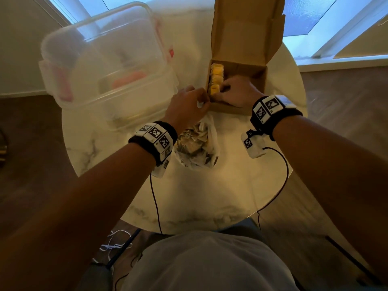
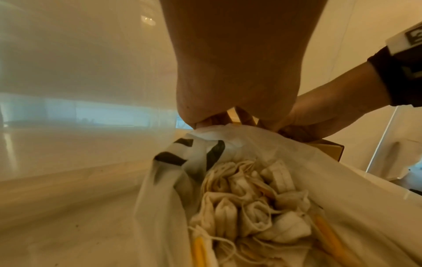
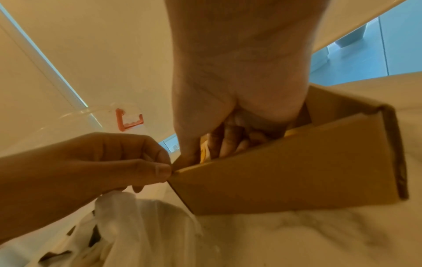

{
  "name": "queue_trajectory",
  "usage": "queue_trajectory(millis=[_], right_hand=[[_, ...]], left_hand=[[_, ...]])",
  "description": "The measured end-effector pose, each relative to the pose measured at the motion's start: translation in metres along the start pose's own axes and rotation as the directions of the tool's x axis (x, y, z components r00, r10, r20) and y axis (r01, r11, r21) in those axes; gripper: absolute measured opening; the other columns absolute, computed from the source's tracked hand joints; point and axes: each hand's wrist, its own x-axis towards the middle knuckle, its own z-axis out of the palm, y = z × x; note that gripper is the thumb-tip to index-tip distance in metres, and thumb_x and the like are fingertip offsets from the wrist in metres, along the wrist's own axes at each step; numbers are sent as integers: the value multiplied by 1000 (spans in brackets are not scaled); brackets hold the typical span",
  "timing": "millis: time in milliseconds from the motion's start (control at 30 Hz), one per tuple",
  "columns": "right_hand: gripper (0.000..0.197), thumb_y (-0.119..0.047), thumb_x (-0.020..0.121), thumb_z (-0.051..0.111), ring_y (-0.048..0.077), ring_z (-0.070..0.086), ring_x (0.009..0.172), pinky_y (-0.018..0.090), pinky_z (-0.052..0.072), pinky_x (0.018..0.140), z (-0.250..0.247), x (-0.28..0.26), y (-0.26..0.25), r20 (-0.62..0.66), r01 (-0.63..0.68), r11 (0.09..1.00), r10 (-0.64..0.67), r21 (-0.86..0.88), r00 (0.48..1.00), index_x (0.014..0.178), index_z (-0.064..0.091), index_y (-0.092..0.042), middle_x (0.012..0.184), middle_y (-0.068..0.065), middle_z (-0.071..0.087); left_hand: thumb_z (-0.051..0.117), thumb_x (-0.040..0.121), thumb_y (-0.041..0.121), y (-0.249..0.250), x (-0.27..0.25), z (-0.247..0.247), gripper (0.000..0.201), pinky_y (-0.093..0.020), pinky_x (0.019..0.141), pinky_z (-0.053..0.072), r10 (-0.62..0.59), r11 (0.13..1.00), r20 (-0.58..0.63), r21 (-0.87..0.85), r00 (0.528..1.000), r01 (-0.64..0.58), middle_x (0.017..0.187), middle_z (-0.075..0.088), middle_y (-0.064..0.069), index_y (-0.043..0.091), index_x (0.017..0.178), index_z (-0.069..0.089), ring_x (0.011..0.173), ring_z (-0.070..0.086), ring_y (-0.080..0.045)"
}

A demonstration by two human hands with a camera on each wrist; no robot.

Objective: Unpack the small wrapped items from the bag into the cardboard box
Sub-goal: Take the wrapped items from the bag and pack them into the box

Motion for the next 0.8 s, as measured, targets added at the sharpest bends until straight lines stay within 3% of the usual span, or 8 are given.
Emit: queue_trajectory(millis=[167,367,500,633,800], right_hand=[[25,-38,85,76,19,68,82,37,56,78,-6,1,2,62,81,992,-75,-102,995,88,77,-13,89,5,74],[15,-33,84,77,17,67,78,36,57,73,2,-3,-1,-26,107,982,-112,-158,993,86,75,-18,85,0,71],[19,-29,84,78,22,69,77,40,59,72,-2,-4,7,39,132,988,-129,-83,991,90,76,-11,83,7,73],[26,-36,78,83,26,69,74,45,60,71,3,-6,11,-23,90,996,-90,-17,996,84,72,-14,76,5,71],[28,-31,74,86,18,69,72,44,60,72,0,-11,9,-48,96,992,-92,87,995,87,66,-16,77,3,71]], left_hand=[[59,88,44,0,0,3,23,-41,82,54,-11,1000,-1,-19,1000,11,97,62,1,25,99,67,89,60,-20],[60,88,43,2,0,6,23,-38,79,53,-6,1000,-32,-1,999,6,95,63,1,24,97,69,88,60,-20],[62,89,40,4,-1,7,22,-37,79,53,3,1000,-54,11,999,-2,95,64,-1,22,97,70,88,61,-21],[61,90,41,4,-1,9,21,-35,79,52,10,1000,-60,24,998,-8,96,64,-1,23,99,69,88,60,-21],[58,92,44,3,-2,5,24,-38,83,50,47,998,-32,52,998,-46,100,64,0,25,102,68,93,59,-22]])
